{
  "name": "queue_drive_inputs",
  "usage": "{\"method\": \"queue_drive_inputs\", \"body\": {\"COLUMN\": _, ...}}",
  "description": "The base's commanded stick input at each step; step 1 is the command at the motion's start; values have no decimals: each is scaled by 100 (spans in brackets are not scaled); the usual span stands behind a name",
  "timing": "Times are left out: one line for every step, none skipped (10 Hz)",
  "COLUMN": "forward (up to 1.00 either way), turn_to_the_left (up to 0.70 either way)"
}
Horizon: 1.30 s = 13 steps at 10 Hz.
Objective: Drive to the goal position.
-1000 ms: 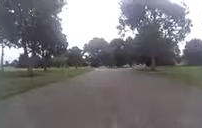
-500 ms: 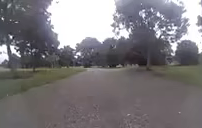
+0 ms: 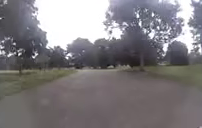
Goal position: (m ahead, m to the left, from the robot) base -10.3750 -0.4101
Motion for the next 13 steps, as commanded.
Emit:
{"method": "queue_drive_inputs", "body": {"forward": 100, "turn_to_the_left": 0}}
{"method": "queue_drive_inputs", "body": {"forward": 100, "turn_to_the_left": 0}}
{"method": "queue_drive_inputs", "body": {"forward": 100, "turn_to_the_left": 0}}
{"method": "queue_drive_inputs", "body": {"forward": 100, "turn_to_the_left": 0}}
{"method": "queue_drive_inputs", "body": {"forward": 100, "turn_to_the_left": 0}}
{"method": "queue_drive_inputs", "body": {"forward": 100, "turn_to_the_left": 0}}
{"method": "queue_drive_inputs", "body": {"forward": 100, "turn_to_the_left": 0}}
{"method": "queue_drive_inputs", "body": {"forward": 100, "turn_to_the_left": 0}}
{"method": "queue_drive_inputs", "body": {"forward": 100, "turn_to_the_left": 0}}
{"method": "queue_drive_inputs", "body": {"forward": 100, "turn_to_the_left": 0}}
{"method": "queue_drive_inputs", "body": {"forward": 100, "turn_to_the_left": 0}}
{"method": "queue_drive_inputs", "body": {"forward": 100, "turn_to_the_left": 0}}
{"method": "queue_drive_inputs", "body": {"forward": 100, "turn_to_the_left": 0}}
